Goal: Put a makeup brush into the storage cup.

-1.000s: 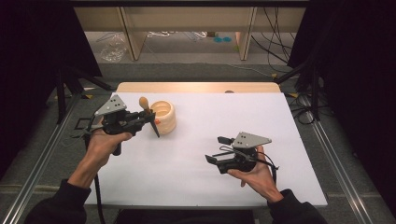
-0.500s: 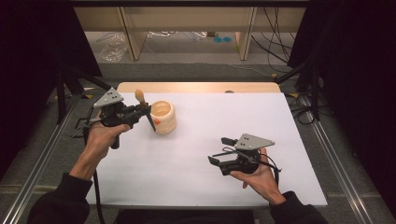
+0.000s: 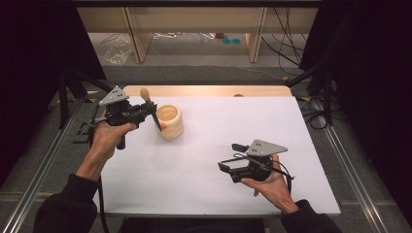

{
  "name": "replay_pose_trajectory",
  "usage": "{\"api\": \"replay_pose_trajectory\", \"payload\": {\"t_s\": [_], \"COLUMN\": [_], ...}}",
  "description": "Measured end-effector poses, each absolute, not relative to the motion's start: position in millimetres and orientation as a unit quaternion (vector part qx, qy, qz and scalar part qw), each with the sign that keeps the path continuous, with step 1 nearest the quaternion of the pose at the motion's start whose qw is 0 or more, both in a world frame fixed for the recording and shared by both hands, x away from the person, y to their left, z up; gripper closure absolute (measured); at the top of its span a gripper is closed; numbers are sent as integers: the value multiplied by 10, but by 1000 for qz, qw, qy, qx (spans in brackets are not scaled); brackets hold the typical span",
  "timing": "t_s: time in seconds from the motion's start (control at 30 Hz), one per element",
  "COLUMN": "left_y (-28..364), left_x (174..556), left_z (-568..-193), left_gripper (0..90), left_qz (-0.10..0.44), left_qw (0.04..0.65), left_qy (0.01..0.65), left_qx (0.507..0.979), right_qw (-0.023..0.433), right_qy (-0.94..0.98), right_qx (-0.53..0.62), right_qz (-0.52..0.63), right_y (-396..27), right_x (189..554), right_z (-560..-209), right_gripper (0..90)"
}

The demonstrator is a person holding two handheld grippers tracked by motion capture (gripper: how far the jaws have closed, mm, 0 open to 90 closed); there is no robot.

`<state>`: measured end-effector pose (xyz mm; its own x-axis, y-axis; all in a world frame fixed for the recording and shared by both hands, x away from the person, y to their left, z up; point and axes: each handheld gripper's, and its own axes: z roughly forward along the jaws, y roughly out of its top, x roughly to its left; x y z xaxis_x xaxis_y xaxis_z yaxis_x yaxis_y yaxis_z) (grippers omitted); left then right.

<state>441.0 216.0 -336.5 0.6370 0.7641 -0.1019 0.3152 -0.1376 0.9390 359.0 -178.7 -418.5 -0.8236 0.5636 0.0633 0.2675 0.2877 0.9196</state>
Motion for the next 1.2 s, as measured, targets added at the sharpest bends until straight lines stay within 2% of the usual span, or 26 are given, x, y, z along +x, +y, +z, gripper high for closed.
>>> {"api": "replay_pose_trajectory", "payload": {"t_s": [0.77,1.2], "left_y": [2117,2077], "left_x": [4817,5046], "left_z": [-3187,-3323], "left_gripper": [779,779], "left_qz": [231,235], "left_qw": [536,532], "left_qy": [388,407], "left_qx": [713,705], "right_qw": [141,138], "right_qy": [790,787], "right_qx": [258,254], "right_qz": [539,545], "right_y": [-1783,-1772], "right_x": [3602,3598], "right_z": [-4188,-4190], "right_gripper": [192,196]}}
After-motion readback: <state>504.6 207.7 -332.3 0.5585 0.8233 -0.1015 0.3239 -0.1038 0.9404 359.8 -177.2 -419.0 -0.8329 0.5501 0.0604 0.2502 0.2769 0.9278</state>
